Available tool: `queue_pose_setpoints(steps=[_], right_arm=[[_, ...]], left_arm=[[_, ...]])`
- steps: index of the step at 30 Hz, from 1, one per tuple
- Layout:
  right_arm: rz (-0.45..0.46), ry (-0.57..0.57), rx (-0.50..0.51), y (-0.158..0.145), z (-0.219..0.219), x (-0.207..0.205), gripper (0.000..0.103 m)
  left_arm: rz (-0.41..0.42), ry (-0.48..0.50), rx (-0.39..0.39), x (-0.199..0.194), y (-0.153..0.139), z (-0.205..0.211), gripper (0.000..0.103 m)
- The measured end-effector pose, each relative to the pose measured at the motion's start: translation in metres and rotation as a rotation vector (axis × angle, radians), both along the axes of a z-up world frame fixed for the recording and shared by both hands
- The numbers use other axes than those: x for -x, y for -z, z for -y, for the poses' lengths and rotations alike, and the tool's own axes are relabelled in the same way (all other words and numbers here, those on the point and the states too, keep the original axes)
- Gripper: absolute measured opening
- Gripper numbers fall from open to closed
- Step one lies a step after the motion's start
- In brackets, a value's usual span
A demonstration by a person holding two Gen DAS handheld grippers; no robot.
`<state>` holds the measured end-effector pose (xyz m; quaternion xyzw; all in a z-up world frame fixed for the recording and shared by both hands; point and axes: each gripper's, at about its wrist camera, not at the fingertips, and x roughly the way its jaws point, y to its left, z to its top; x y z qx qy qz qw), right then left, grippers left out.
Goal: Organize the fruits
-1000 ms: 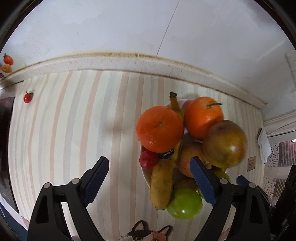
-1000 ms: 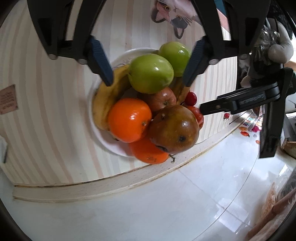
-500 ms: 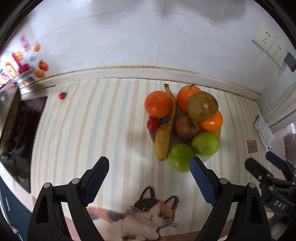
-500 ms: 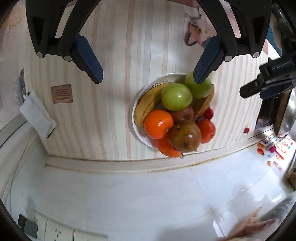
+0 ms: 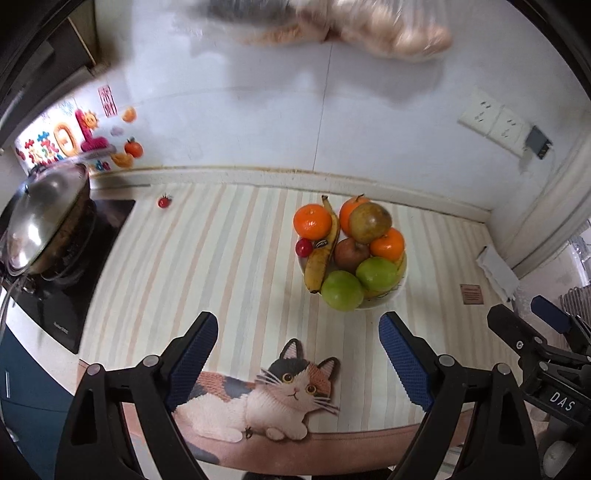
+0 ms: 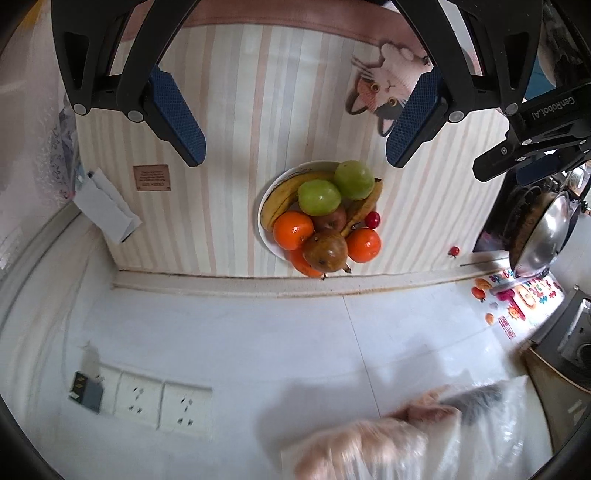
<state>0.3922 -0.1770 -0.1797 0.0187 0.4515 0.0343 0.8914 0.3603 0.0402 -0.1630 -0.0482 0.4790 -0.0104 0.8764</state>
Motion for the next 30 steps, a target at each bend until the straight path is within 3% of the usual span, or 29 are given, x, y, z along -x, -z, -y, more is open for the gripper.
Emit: queue_pose_setpoints(steps=[10,17,30], right_arm=[[0.107,0.079,-0.008,-0.052,-0.023,0.119,0.101],[0.161,0.103,-0.003,-0.085,-0.035,0.199,0.101],[0.241,0.074,-0.026,-0.131,-0.036,0.284,0.102]], left_arm=[[0.126,0.075,-0.027,0.088,-0.05,-0.012,0.089],[0.151,0.116,-0.023,0.144,-0.072,-0.014,0.089],[0.232,0.057,-0.035,0.217,-0.103,-0.018,0.089]])
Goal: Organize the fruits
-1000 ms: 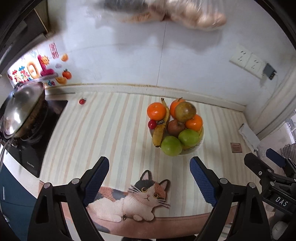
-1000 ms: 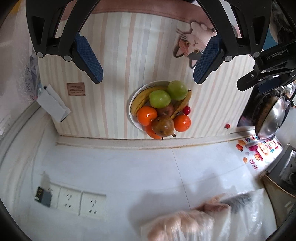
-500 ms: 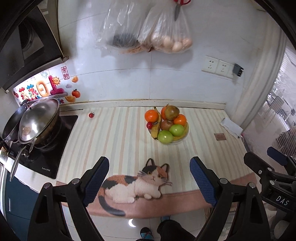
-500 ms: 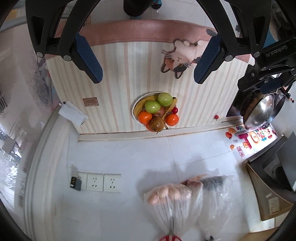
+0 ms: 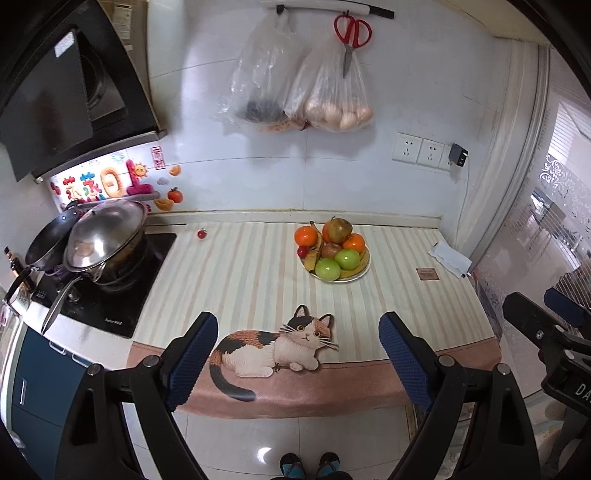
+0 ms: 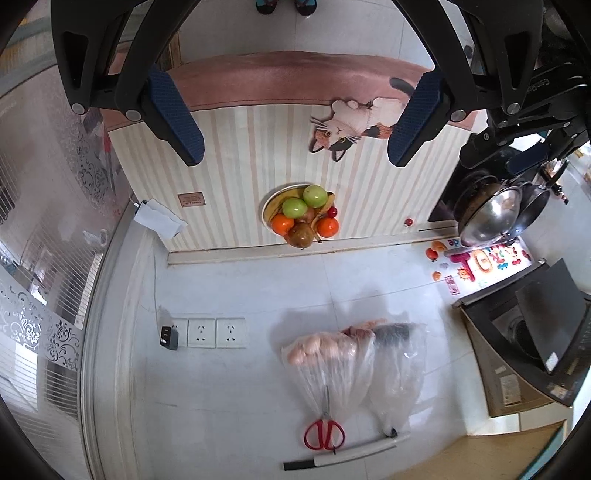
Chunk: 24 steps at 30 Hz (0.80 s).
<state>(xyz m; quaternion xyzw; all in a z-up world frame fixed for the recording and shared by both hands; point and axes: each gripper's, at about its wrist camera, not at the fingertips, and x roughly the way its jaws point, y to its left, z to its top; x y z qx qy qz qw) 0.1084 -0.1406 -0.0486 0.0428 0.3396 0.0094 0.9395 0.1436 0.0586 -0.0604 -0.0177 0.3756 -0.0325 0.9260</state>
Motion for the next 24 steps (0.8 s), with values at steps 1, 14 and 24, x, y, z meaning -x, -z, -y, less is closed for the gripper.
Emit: queue_pose_setpoints(steps=[1,14,24], right_arm=[[0.001,-0.004,0.001,-0.001,0.0,0.003,0.102],[-0.069,0.011,0.001,0.027,0.008,-0.029,0.102],[-0.098,0.018,0.03,0.048,0.014,-0.069,0.102]], left_arm=[[-0.001,-0.002,0.007,0.002,0.0,-0.001,0.089],[-0.041,-0.031,-0.029,-0.015,0.019,-0.004,0.101],[-0.079,-0.052,-0.055,-0.044,0.042,0.003,0.101]])
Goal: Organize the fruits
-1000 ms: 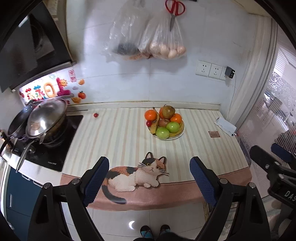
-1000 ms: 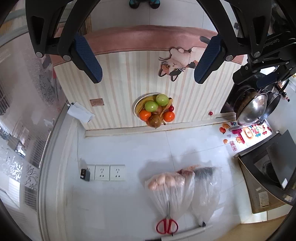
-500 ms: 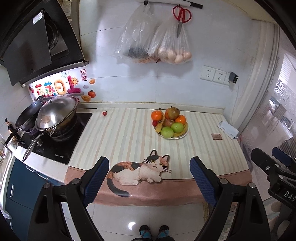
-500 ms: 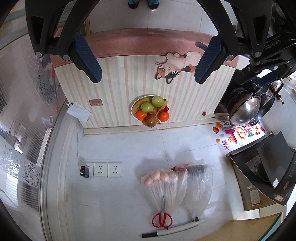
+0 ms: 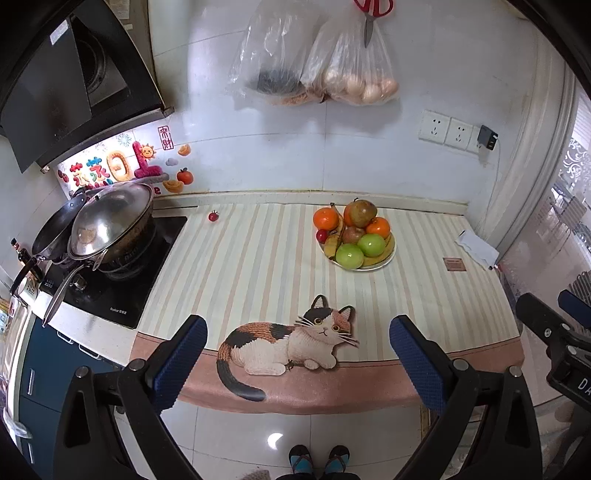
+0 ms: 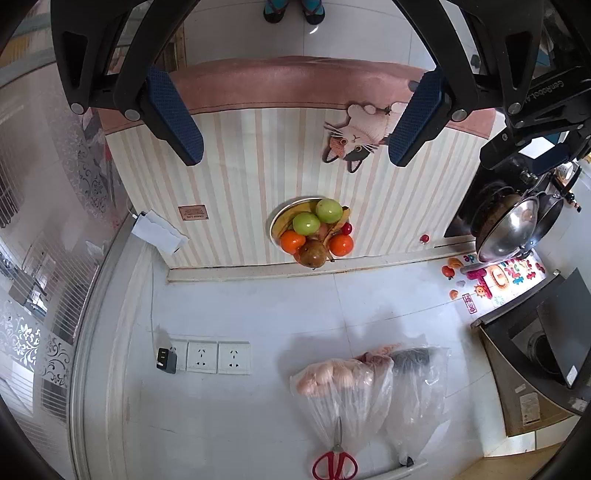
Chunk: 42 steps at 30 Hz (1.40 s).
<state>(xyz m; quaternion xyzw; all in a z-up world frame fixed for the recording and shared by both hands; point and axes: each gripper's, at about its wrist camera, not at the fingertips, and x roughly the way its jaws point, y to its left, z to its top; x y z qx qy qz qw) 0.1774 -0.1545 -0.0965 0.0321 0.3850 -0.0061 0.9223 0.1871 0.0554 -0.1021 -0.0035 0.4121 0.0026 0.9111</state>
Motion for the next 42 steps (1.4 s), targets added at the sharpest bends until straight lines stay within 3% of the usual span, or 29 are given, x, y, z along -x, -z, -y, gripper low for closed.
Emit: queue_pose_setpoints(steps=[11,42], right_arm=[[-0.02,0.004,0.014,0.015,0.008,-0.021,0.102],[-0.013,-0.008,-0.003,0.017,0.005,-0.008,0.102]], left_arm=[[-0.011,0.001,-0.025,-0.01,0.005,0.01,0.101],[0.003,0.009,-0.007,-0.006,-0.002,0.012,0.101]])
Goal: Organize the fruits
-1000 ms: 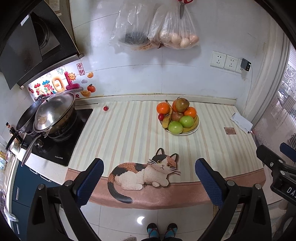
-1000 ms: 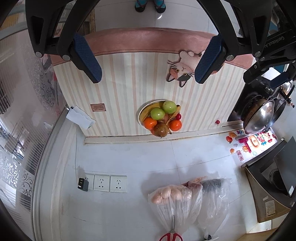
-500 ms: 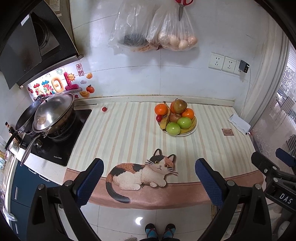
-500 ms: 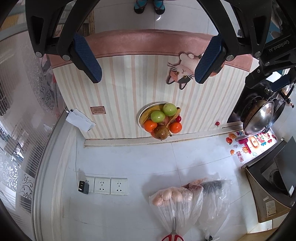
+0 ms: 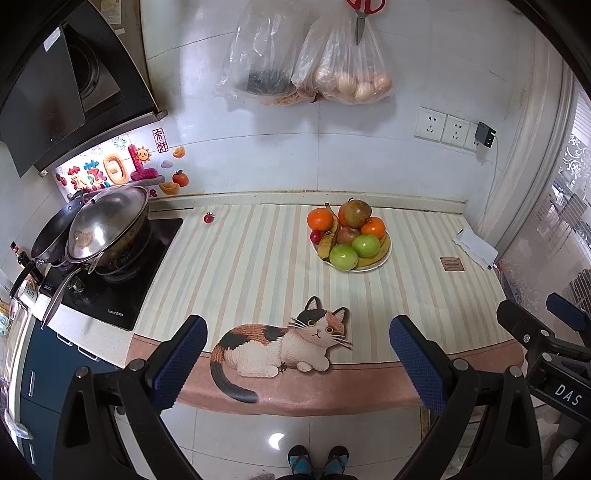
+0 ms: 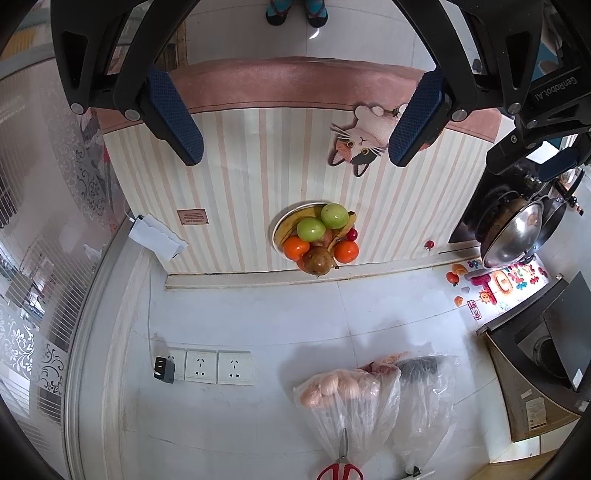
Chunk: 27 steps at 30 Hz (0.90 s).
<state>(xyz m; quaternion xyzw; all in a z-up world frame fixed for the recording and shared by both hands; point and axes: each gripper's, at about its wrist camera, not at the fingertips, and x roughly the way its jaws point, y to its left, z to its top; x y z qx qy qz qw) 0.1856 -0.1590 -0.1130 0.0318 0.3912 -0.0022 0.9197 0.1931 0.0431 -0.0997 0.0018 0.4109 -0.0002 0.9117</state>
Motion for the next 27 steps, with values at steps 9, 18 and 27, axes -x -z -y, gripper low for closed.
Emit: queue_pose_setpoints(steps=[9,18,27], right_arm=[[0.007,-0.01,-0.001,-0.002,-0.003,0.003,0.102],[0.012,-0.013,0.002,-0.004,-0.003,0.005,0.102],[0.012,-0.01,-0.001,-0.004,-0.004,0.006,0.102]], left_arm=[[0.006,-0.007,-0.001,0.007,-0.006,0.0,0.101],[0.008,-0.012,0.001,0.009,-0.007,0.0,0.101],[0.008,-0.018,0.001,0.011,-0.01,0.002,0.101]])
